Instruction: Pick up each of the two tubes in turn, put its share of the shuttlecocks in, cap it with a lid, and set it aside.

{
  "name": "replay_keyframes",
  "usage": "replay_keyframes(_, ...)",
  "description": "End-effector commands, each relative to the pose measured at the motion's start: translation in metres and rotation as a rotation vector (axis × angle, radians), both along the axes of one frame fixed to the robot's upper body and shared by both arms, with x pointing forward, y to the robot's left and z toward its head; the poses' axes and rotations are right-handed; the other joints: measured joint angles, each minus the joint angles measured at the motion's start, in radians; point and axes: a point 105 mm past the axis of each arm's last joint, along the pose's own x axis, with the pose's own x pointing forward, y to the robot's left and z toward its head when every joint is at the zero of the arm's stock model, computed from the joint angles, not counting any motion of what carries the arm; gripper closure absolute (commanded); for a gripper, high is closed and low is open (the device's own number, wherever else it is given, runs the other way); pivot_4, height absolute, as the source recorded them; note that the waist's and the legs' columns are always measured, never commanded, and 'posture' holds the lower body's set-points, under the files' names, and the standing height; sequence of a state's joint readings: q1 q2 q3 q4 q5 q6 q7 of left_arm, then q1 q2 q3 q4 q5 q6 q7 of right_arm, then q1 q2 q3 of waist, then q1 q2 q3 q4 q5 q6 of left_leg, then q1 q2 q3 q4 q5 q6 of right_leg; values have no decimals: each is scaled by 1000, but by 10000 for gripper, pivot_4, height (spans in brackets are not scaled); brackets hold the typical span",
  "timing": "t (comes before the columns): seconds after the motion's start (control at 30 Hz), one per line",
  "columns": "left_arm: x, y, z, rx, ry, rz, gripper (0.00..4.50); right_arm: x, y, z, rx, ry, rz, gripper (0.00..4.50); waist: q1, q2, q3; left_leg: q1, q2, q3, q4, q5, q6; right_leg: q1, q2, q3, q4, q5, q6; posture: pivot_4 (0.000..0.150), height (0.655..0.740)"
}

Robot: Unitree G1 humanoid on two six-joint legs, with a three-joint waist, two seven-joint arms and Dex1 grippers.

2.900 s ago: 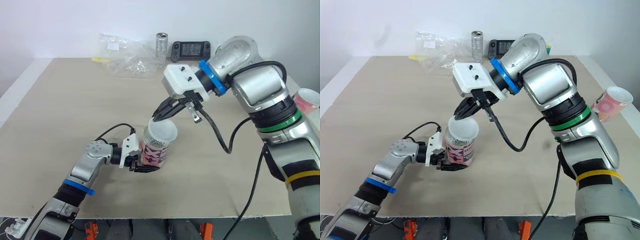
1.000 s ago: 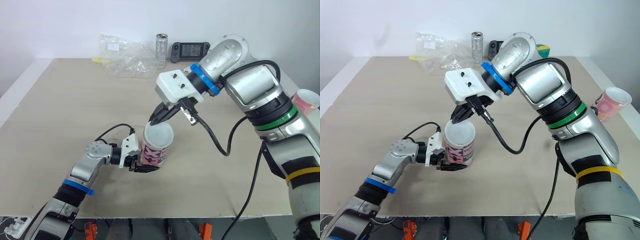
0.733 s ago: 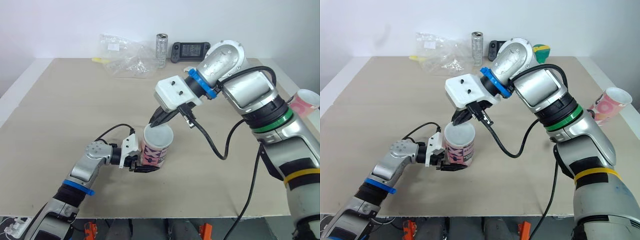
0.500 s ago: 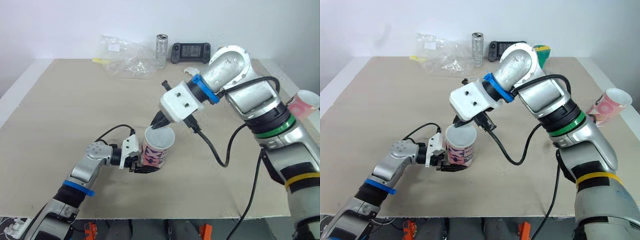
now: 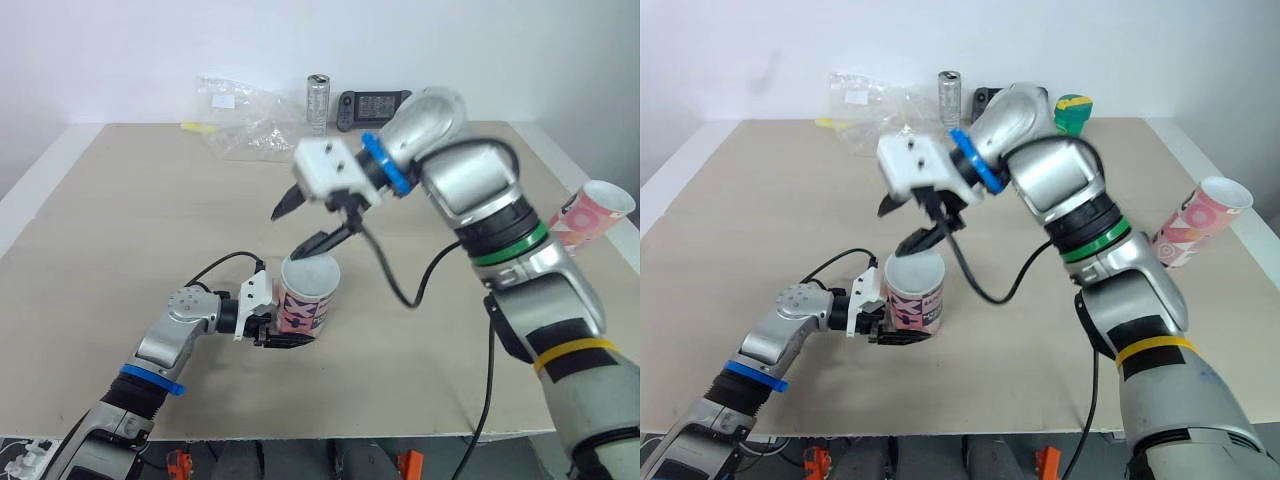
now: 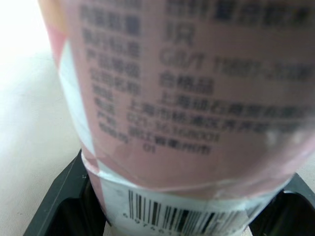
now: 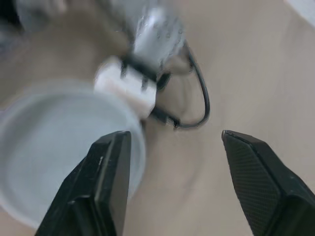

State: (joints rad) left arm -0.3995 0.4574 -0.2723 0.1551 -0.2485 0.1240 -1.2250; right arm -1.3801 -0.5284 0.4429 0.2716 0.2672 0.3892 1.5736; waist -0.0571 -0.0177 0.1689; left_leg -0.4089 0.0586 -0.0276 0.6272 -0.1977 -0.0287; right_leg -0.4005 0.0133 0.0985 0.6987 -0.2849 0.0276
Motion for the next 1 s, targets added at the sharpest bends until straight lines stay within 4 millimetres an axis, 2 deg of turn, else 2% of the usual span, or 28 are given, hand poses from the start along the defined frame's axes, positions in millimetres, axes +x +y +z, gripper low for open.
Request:
replay_keyframes(0.03, -10, 13, -35, 109, 122, 22, 14840, -17, -13, 20, 42, 20, 54, 19589, 2, 0, 0, 0, -1, 0, 0, -1, 0, 0, -1, 0, 0, -1, 0, 1500, 7236)
replay_keyframes(0.07, -10, 13, -35, 110, 123, 22, 14840, -20, -16, 16, 30, 24, 61, 21322, 2, -1, 0, 0, -1, 0, 0, -2, 1, 0, -1, 0, 0, -2, 0, 1500, 7236)
replay_keyframes(0.1, -10, 13, -35, 110, 123, 21, 14840, -22, -17, 12, 19, 26, 70, 27786, 1, 0, -1, 1, -1, 1, 0, -3, 2, 1, -1, 1, 0, -3, 0, 1500, 7236)
replay_keyframes(0.17, -9, 13, -35, 111, 122, 19, 14840, -28, -20, 4, -3, 31, 95, 31942, 1, 0, 0, 1, -1, 1, -1, -3, 3, 1, 0, 0, 0, -5, 0, 1500, 7236)
replay_keyframes(0.27, -8, 12, -34, 110, 122, 17, 14840, -36, -19, -4, -22, 48, 138, 43809, 0, 0, 0, 1, -1, 0, -1, -3, 3, 0, 0, 0, 0, -7, 5, 1500, 7236)
replay_keyframes(0.37, -7, 12, -34, 111, 119, 15, 14840, -38, -14, -32, -117, 46, 159, 44534, 0, 0, 0, 2, 0, 0, -1, -3, 3, 1, 0, 0, 0, -7, 6, 1500, 7236)
replay_keyframes(0.5, -7, 12, -33, 104, 116, 26, 14840, -30, -14, -76, -282, -42, 173, 44534, 1, 1, 0, 2, 0, 0, 0, -3, 3, 1, 0, 0, 0, -7, 6, 1500, 7236)
replay_keyframes(0.67, -8, 13, -32, 99, 112, 32, 14840, -21, -12, -103, -393, -134, 209, 44534, -7, 1, -6, 8, 0, 0, -1, -3, 3, 7, 1, 0, 0, -8, 6, 1500, 7236)
replay_keyframes(0.7, -8, 13, -31, 95, 110, 37, 14840, -19, -12, -103, -394, -141, 206, 44534, -11, 0, -7, 13, 0, 0, -3, -3, 3, 11, 1, 0, 0, -8, 5, 1500, 7236)
replay_keyframes(0.77, -6, 13, -29, 86, 104, 47, 14840, -21, -9, -88, -333, -106, 207, 44534, -16, -2, -9, 20, 0, 1, -5, -4, 3, 16, 1, 0, 0, -10, 3, 1500, 7236)
replay_keyframes(0.8, -5, 13, -28, 79, 104, 53, 14840, -24, -6, -75, -278, -78, 208, 44534, -17, -2, -9, 22, 0, 1, -5, -4, 3, 18, 0, 0, 0, -12, -1, 1500, 7236)
replay_keyframes(0.9, -4, 13, -26, 66, 101, 62, 14840, -27, -7, -18, -31, 40, 172, 44534, -18, -2, -8, 22, 0, 1, -5, -3, 1, 18, 0, 1, 0, -11, -1, 1500, 7236)
replay_keyframes(0.97, -3, 13, -26, 64, 92, 66, 14840, -18, -14, -3, 36, 73, 96, 44534, -17, -1, -5, 18, 0, 1, -5, -3, 1, 15, -1, 1, 0, -10, 0, 1500, 7236)
replay_keyframes(1.0, -3, 13, -25, 62, 92, 68, 14840, -17, -20, -2, 43, 102, 65, 41743, -17, -1, -5, 14, -1, 1, -4, -2, 1, 11, -1, 1, 0, -7, 4, 1500, 7236)
